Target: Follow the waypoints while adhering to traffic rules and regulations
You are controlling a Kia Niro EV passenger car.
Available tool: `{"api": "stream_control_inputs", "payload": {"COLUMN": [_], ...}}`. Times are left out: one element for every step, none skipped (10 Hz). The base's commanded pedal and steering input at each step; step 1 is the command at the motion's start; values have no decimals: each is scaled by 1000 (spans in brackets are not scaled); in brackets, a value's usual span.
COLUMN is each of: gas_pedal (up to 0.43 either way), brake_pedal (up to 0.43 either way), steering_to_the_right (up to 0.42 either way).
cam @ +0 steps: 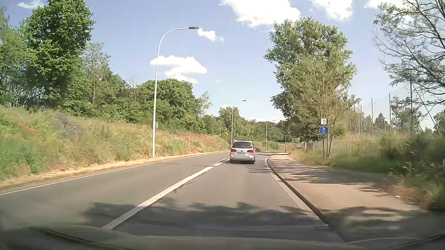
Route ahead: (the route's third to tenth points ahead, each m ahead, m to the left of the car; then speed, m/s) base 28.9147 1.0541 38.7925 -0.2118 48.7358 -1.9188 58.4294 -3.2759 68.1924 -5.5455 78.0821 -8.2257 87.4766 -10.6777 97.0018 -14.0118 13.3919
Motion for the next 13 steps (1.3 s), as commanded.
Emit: {"api": "stream_control_inputs", "payload": {"gas_pedal": [0,0,0,0,0,0,0,0,0,0,0,0,0], "brake_pedal": [30,30,30,37,30,30,30,30,30,30,30,30,37], "steering_to_the_right": [12,12,13,13,14,14,15,15,16,16,16,16,16]}}
